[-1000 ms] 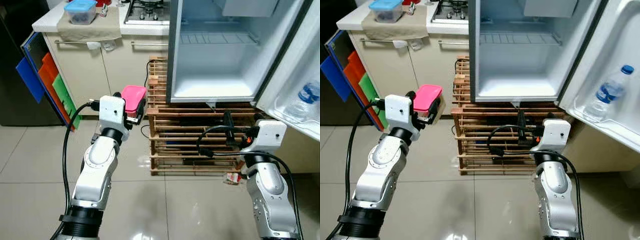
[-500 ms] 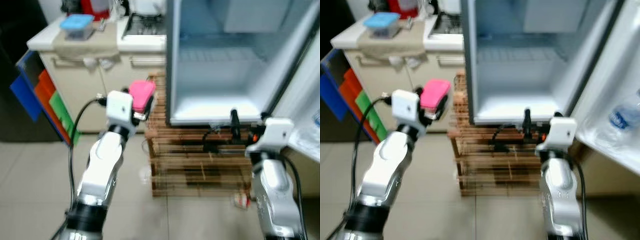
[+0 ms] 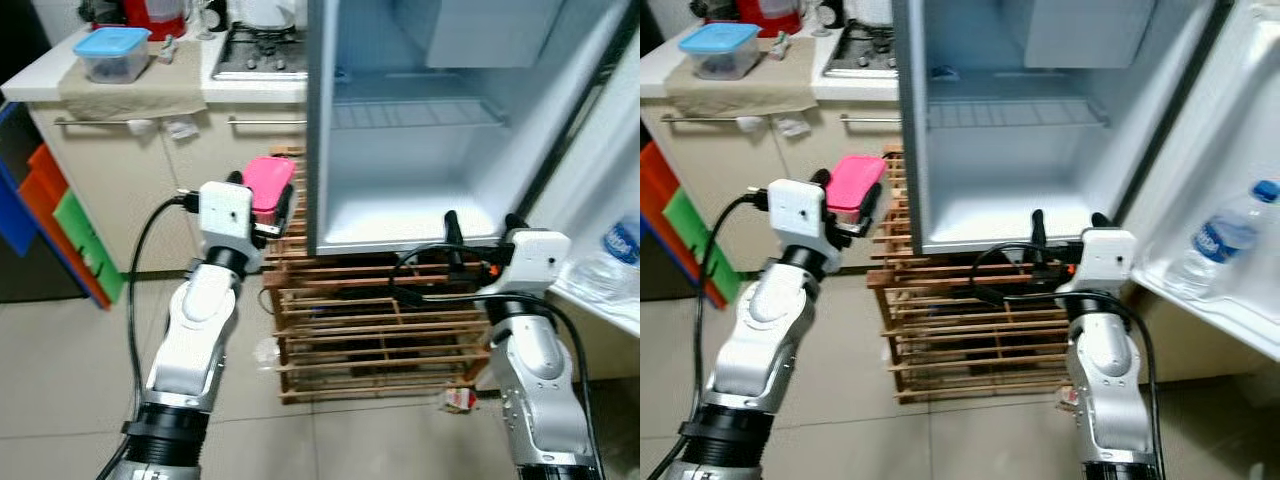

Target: Restocking fridge

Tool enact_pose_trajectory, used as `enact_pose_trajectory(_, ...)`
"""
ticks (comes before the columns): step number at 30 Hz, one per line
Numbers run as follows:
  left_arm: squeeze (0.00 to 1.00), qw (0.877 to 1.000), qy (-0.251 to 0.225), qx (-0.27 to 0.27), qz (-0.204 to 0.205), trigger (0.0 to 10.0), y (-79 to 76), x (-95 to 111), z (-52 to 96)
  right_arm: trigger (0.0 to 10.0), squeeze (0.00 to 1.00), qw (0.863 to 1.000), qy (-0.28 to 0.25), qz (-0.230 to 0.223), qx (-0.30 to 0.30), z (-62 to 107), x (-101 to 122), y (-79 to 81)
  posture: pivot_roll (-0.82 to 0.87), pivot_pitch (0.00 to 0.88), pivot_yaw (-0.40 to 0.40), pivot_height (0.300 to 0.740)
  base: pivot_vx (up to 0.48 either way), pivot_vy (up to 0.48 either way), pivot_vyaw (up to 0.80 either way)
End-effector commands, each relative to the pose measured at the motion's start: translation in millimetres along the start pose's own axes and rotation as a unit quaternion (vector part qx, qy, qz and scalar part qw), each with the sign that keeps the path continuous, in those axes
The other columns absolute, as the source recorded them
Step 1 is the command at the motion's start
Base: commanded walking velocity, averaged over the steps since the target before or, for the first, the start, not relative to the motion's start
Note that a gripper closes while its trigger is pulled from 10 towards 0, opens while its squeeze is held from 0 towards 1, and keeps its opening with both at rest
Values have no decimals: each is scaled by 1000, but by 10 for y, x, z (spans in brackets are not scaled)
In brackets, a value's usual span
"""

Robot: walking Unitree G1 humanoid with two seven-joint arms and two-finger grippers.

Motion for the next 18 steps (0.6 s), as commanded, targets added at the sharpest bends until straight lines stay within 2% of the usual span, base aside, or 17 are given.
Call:
enact_pose_trajectory(1,0,1000,-11,-21,5,10000,-134,56,-25,10000,0,1000,2,4,-11,29,-13,-87,-118,0,15,740,0,-454,0)
enact_pose_trajectory(7,0,999,-22,-26,-1,10000,-166,98,-24,10000,0,1000,4,1,-3,60,-18,-82,-118,0,15,740,0,-454,0)
enact_pose_trajectory(12,0,1000,-24,-5,-16,10000,-101,126,-101,10000,0,998,-4,-18,59,120,37,68,-118,0,15,740,0,0,0)
enact_pose_trajectory(18,0,1000,-2,-3,-15,10000,-131,44,-249,10000,0,998,20,2,63,254,-101,-59,-134,0,12,740,0,0,0)
Point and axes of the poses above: a point about 5 cm out from each wrist's last joint towards the gripper, its own z axis pointing back from the gripper into the wrist, its own x axis along the axis of the wrist's last joint, y = z × x, the point moved 6 cm from there along -z, pointing out of the wrist towards the gripper, and after that the axes turned 15 degrees about z, right-handed, at the moved point
